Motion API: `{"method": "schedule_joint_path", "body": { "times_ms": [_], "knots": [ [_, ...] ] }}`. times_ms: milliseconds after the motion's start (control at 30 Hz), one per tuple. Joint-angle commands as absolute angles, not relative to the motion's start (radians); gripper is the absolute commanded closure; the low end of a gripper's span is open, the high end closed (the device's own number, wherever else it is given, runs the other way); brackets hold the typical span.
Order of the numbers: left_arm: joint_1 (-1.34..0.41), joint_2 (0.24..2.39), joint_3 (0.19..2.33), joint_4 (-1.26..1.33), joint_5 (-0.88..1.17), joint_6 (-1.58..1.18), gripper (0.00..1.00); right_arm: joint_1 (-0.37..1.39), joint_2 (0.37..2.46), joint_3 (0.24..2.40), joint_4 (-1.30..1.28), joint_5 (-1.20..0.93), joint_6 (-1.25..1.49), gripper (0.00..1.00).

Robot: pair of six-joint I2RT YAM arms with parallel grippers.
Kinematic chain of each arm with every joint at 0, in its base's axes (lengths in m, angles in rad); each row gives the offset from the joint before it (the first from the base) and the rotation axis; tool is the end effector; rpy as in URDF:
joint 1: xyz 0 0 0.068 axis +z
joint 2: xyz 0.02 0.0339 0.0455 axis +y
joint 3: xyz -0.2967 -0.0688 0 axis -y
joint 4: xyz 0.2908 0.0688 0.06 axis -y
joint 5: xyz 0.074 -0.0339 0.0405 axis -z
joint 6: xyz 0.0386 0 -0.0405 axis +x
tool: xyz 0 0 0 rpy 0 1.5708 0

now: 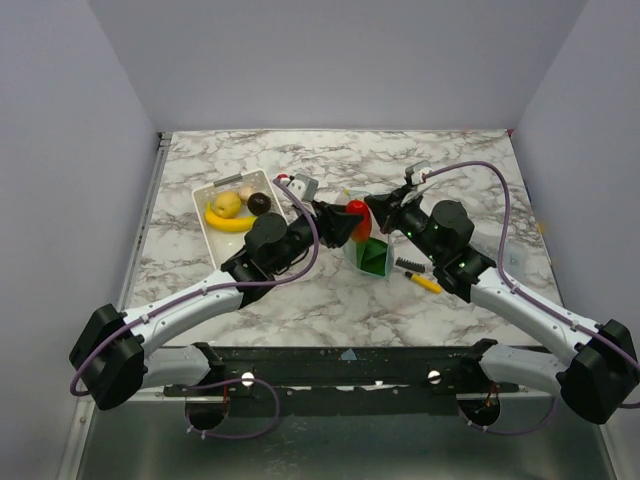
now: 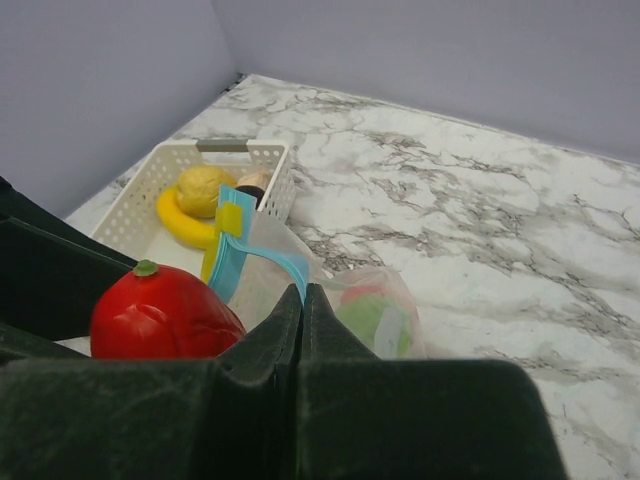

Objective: Place the food in the zip-top bag and seal the zipper
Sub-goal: Place the fake fruit in the zipper food storage bag.

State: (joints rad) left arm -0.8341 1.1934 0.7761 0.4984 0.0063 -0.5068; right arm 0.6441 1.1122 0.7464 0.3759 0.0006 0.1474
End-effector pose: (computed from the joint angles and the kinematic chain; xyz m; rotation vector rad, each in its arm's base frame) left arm 0.2101 -0.2320 0.3354 0.2641 1.5658 -1.0740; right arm 0.2353 0.1767 0.3327 -0.3915 1.5458 0.6205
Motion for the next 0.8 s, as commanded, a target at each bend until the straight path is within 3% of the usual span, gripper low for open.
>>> {"method": "schedule_joint_path", "body": {
  "times_ms": [0, 100, 267, 367, 467, 600, 767],
  "knots": [
    [-0.841, 1.176, 0.751, 0.568, -0.055, -0.523, 1.0, 0.65, 1.089, 0.74, 0.443, 0.021, 0.164, 0.99],
    [-0.841, 1.185, 0.77, 0.484, -0.116, -0.571, 1.0, 0.65, 1.097, 0.743, 0.442, 0.016, 0.168, 0.99],
    [-0.829, 1.282, 0.949, 0.064, -0.257, -0.694, 1.0, 0.649, 1.104, 0.747, 0.44, 0.016, 0.167, 1.0],
    [-0.822, 1.303, 0.961, 0.06, -0.196, -0.696, 1.0, 0.649, 1.103, 0.74, 0.449, 0.01, 0.17, 0.99],
    [-0.816, 1.308, 0.974, 0.038, -0.181, -0.716, 0.86, 0.648, 1.113, 0.749, 0.442, 0.008, 0.166, 0.99],
    [-0.797, 1.326, 1.01, 0.002, -0.128, -0.69, 0.85, 0.65, 1.111, 0.749, 0.439, 0.008, 0.162, 1.0],
    [-0.764, 1.374, 1.041, -0.02, -0.03, -0.709, 0.93, 0.65, 1.1, 0.744, 0.441, 0.008, 0.161, 1.0]
  ]
}}
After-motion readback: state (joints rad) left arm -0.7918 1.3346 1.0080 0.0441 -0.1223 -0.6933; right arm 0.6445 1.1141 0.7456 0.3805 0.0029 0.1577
